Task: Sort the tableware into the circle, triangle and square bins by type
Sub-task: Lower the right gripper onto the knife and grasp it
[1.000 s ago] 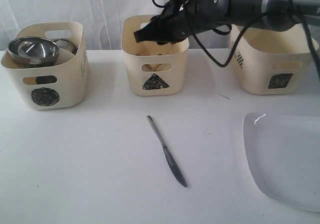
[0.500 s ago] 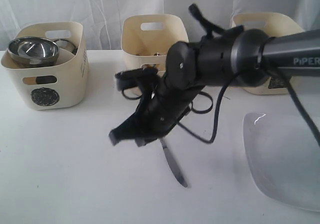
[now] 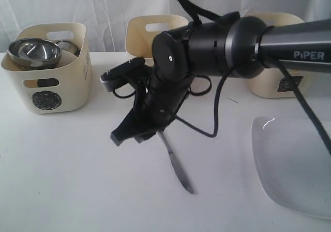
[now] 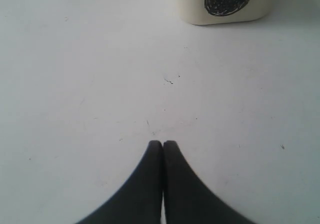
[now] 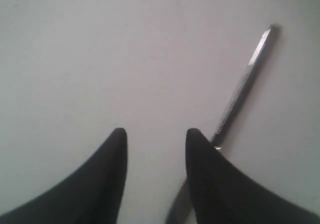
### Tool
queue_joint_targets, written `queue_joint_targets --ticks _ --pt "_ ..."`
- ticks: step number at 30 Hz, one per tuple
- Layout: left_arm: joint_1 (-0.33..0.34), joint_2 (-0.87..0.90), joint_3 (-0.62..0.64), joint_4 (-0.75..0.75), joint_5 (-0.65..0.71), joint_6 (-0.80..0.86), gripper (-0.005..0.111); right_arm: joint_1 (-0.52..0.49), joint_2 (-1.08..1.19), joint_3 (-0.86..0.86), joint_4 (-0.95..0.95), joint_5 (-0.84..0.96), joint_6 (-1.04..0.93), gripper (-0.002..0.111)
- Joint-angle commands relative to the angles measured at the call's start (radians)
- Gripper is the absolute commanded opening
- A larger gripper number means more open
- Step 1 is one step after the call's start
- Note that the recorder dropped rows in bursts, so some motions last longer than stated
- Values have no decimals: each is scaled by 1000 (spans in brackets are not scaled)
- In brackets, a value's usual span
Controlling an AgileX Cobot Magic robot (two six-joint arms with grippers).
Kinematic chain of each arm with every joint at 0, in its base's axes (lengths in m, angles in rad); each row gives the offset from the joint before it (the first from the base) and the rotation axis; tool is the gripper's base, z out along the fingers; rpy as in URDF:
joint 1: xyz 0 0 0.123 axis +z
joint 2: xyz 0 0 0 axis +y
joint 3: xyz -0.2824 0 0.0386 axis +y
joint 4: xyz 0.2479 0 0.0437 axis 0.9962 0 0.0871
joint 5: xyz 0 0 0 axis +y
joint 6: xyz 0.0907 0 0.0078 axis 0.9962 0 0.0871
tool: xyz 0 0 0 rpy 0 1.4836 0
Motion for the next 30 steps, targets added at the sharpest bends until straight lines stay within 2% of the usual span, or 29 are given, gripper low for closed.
queue_joint_targets --ticks 1,6,22,30 --pt "2 -5 4 -7 -3 1 0 -45 79 -139 -165 142 145 46" --pt "2 -5 4 -7 -3 1 0 -82 196 -245 -146 321 215 46" --pt "2 -5 4 -7 -3 1 0 -82 319 -252 -126 261 206 46" --pt "2 -5 4 -7 -3 1 0 -82 366 -252 12 283 64 38"
